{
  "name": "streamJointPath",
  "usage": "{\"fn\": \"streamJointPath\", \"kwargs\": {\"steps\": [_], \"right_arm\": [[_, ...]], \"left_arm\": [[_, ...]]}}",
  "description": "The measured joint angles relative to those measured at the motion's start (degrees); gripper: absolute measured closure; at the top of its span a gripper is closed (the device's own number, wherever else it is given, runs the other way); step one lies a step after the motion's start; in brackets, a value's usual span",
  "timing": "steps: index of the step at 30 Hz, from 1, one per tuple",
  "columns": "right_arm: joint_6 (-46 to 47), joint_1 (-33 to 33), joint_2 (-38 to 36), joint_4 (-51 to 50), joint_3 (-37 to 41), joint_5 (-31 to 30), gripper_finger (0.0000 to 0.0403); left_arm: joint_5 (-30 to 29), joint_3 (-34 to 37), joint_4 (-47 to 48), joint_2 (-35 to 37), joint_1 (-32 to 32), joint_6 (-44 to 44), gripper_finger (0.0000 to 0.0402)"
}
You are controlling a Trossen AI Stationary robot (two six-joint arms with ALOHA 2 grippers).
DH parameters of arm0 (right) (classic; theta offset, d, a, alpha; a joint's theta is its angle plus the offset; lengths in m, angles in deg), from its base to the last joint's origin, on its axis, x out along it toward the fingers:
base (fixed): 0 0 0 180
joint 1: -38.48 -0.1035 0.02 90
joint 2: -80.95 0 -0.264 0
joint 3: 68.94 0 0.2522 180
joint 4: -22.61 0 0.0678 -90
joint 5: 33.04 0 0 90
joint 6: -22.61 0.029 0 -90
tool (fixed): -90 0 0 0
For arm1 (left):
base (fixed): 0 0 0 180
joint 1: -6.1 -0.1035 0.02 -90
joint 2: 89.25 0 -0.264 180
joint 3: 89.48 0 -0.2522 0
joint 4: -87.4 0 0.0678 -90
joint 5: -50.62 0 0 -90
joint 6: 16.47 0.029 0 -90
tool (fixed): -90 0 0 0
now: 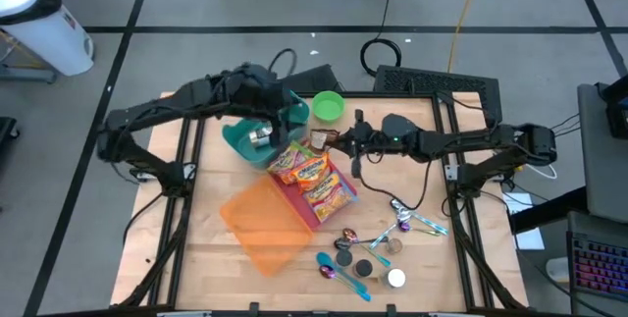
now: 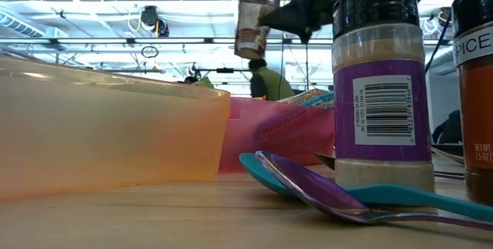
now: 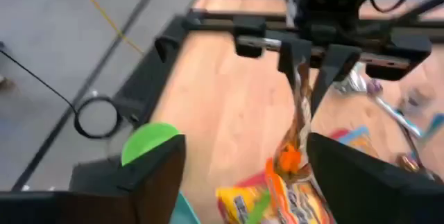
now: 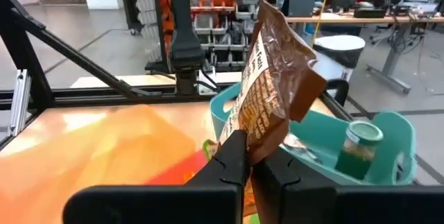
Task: Pick & Place Food Item
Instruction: Put the orange seasoning pack into the green bin
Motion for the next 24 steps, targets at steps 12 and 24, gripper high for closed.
{"fn": "streamJointPath", "kwargs": {"steps": [12, 24], "right_arm": [[-1.59, -1.36, 2.74, -1.51, -2.58, 1.12, 0.0403], [-1.3, -1.58, 2.7, -1.52, -2.62, 1.53, 0.0403]], "left_arm": [[5.18, -6.99, 7.91, -11.58, 2.45, 4.34, 0.0051], [7.0, -7.01, 8.29, -12.99, 2.43, 6.62, 0.0182]]}}
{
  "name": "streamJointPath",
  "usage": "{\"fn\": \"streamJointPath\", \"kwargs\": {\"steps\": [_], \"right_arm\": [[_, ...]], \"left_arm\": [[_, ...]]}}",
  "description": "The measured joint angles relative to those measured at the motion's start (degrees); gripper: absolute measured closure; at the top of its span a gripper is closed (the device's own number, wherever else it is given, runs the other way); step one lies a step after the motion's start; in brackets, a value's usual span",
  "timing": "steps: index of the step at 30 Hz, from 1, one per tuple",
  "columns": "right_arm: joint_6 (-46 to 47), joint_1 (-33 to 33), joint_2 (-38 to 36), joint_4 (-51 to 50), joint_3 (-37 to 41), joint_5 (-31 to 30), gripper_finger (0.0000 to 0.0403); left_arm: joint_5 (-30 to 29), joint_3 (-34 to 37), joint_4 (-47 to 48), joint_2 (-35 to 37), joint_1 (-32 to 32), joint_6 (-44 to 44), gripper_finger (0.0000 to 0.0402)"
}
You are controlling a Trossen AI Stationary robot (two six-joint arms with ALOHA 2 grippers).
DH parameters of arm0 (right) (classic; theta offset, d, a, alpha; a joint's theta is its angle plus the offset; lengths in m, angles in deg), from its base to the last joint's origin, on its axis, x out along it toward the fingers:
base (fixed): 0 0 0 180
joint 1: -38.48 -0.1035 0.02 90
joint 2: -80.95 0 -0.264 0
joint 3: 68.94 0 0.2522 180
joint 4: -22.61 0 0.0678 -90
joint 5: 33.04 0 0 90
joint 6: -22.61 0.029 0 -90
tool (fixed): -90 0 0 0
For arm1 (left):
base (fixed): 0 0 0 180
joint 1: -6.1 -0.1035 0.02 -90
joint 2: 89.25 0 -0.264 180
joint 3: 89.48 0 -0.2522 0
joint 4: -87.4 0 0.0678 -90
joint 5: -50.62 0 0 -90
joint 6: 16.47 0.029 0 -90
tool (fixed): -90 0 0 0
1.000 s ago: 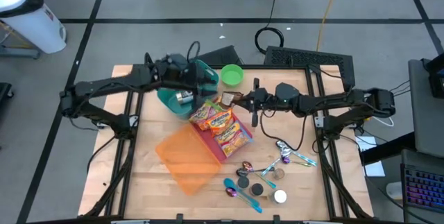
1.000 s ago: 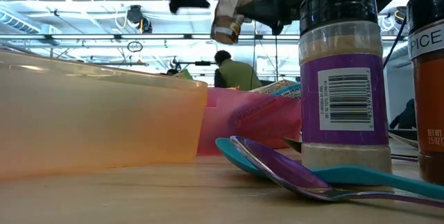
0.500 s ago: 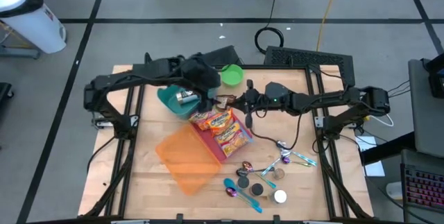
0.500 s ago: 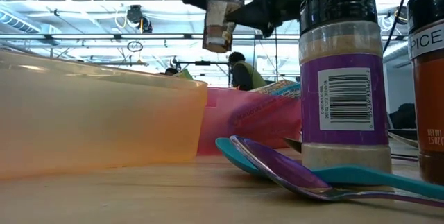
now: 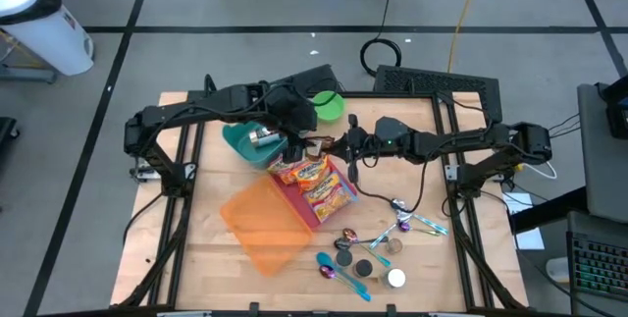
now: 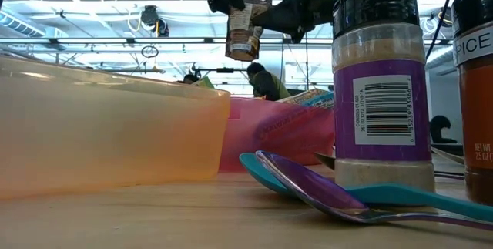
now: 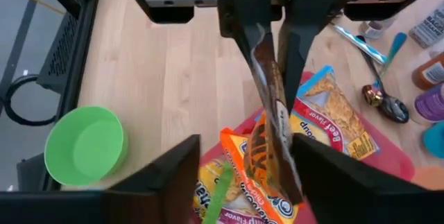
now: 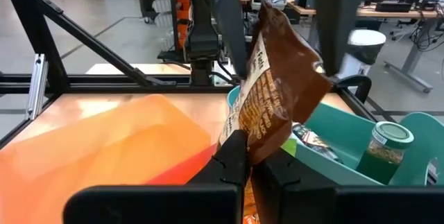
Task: Pick & Place Food Item
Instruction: Put the orange seasoning pack into the green bin
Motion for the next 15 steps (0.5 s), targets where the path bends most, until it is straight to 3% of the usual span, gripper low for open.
{"fn": "streamJointPath", "kwargs": {"steps": [8, 15], "right_arm": [[0.3, 0.0, 0.0, -0.11, 0.0, -0.16, 0.0399], [1.44, 0.0, -3.32, -5.58, -0.11, -0.14, 0.0331]], "left_arm": [[1.86, 0.0, -0.13, 0.16, 0.02, 2.2, 0.0384], [-0.94, 0.11, -0.13, 3.16, -0.45, 1.85, 0.0397]]}}
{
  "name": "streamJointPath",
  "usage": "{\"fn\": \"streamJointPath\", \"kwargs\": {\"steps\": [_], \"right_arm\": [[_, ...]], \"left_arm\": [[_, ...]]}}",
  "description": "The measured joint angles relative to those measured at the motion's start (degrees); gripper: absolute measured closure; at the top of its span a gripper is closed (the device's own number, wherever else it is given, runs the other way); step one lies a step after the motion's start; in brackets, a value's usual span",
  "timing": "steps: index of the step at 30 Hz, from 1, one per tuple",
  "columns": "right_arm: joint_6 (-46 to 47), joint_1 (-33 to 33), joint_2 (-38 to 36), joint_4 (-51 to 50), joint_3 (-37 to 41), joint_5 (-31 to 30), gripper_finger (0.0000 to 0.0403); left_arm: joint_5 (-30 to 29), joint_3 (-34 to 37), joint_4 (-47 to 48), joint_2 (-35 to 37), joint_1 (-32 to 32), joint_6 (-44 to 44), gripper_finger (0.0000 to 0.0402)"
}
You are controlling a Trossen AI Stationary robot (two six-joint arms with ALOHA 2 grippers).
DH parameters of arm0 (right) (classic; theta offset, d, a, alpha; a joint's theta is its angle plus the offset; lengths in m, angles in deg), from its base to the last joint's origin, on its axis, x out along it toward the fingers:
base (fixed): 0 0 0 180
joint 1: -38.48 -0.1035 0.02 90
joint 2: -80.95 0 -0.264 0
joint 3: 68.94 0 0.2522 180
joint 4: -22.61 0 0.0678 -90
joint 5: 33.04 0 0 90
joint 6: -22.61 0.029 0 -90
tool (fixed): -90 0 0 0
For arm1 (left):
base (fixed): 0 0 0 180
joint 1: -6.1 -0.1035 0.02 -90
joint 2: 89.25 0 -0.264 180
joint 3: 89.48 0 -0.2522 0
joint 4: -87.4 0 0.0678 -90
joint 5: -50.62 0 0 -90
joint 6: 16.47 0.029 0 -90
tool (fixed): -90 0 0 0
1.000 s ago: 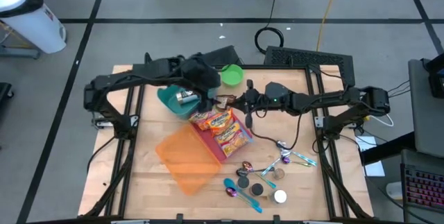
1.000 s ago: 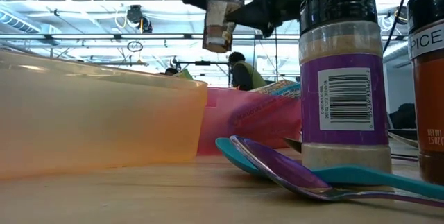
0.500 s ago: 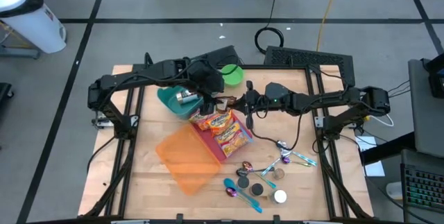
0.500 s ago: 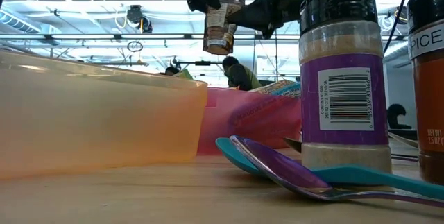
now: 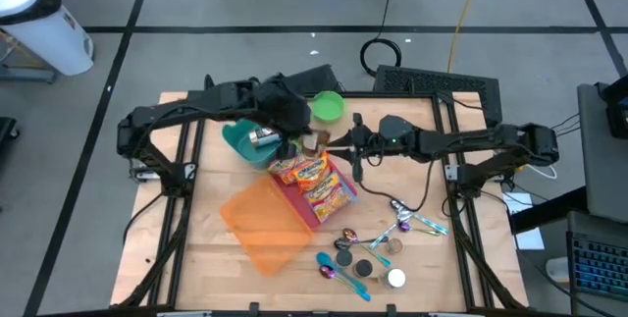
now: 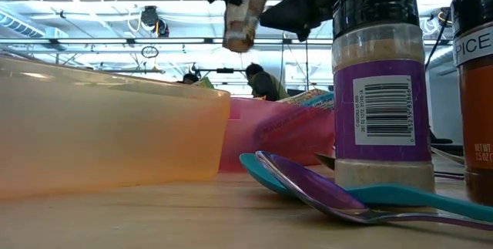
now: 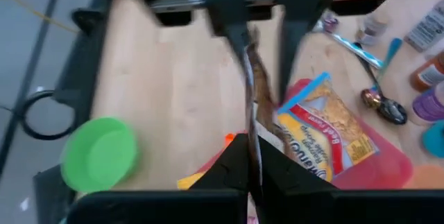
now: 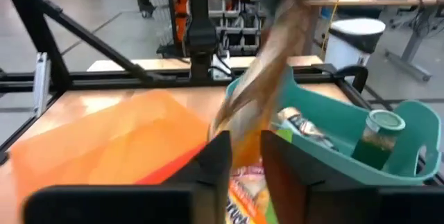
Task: Pick & Place Food Item
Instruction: Put the orange seasoning pack into the green bin
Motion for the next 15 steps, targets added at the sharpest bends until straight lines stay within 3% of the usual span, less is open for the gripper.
{"fn": "streamJointPath", "kwargs": {"steps": [6, 9, 15], "right_arm": [[1.35, -0.02, -7.09, -7.87, 0.08, -1.52, 0.0247], [1.28, -0.02, -10.18, -12.02, 0.08, -1.63, 0.0217], [0.92, 0.0, -13.47, -13.94, 0.11, -1.73, 0.0186]], "left_arm": [[-3.49, 4.4, -0.32, 6.58, -4.14, -0.62, 0.0399], [-3.84, 12.05, -6.02, 11.67, -7.39, -1.74, 0.0399], [-10.16, 30.69, -16.82, 21.34, -13.78, -5.23, 0.04]]}}
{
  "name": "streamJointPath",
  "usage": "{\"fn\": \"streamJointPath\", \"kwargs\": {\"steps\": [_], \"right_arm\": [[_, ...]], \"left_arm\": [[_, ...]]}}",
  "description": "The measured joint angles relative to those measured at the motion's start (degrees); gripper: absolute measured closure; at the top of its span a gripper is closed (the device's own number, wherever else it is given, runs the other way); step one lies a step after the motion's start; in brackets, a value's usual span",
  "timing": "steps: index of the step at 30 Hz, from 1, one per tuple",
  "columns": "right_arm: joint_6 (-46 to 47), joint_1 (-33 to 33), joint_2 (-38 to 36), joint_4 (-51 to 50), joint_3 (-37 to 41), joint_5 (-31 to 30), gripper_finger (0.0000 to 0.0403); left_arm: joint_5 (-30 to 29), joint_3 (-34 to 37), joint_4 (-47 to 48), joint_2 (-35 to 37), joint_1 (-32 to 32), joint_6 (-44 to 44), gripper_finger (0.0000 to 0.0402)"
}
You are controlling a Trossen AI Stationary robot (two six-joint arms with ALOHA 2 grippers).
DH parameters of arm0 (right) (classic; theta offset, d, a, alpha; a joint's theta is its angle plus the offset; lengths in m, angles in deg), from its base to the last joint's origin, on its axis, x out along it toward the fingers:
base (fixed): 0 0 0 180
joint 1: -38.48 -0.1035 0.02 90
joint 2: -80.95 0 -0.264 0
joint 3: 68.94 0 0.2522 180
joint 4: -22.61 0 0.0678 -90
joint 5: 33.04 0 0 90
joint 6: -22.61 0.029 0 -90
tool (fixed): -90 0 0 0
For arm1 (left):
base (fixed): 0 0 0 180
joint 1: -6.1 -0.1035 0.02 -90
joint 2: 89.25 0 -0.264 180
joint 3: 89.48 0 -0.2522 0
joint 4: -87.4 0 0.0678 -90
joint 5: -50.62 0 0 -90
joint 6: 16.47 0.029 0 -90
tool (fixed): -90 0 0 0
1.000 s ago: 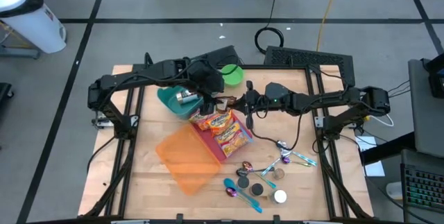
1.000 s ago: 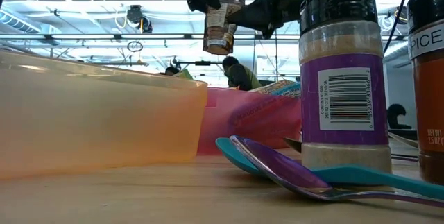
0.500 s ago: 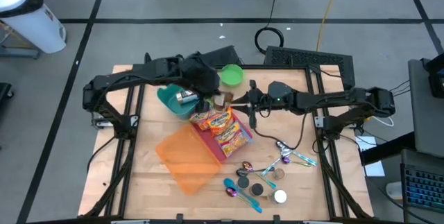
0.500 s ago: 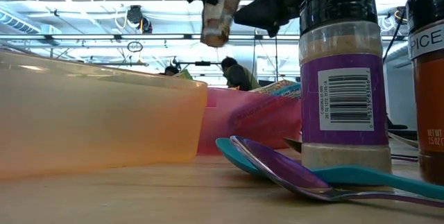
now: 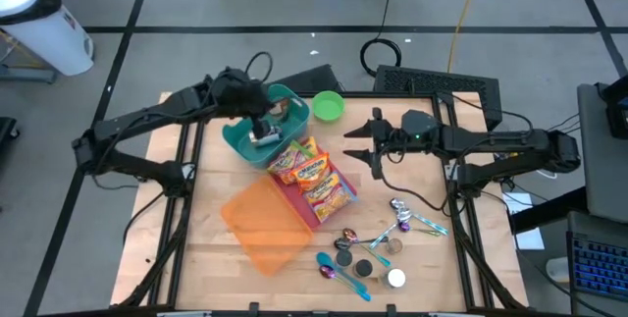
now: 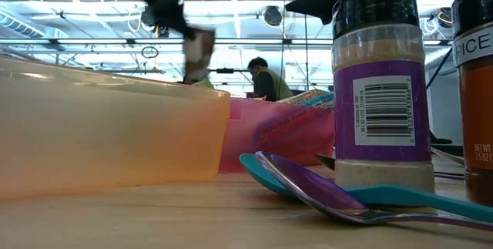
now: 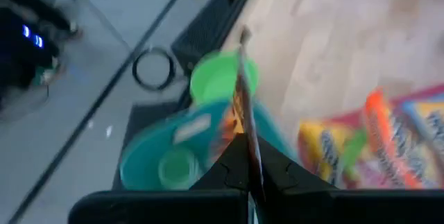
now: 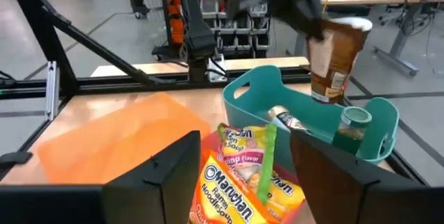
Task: Pick & Place Food Item
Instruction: Put the orange seasoning pack into the green bin
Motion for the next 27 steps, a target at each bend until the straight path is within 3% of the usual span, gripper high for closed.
{"fn": "streamJointPath", "kwargs": {"steps": [6, 11, 16, 20, 27], "right_arm": [[-1.57, 0.44, -0.4, -0.32, 0.02, -1.53, 0.0187], [-3.28, 0.51, -0.1, -0.35, 0.02, -5.7, 0.0192], [-2.72, 0.64, -0.08, -0.15, 0.02, -5.85, 0.0191], [-2.64, 0.64, -0.08, -0.14, 0.02, -5.92, 0.0196], [-2.67, 0.66, -0.08, -0.13, 0.02, -5.96, 0.0198]], "left_arm": [[-0.52, 14.3, -9.64, 5.79, -4.78, -1.16, 0.04], [-2.92, 21.02, -15.46, 7.26, -8.56, -0.2, 0.0401], [-3.86, 24.01, -19.33, 7.13, -12.61, 1.44, 0.0401], [1.46, 26.15, -22.66, 5.76, -14.98, 1.74, 0.0401], [4.57, 28.63, -26.96, 3.44, -16.9, 2.74, 0.0401]]}}
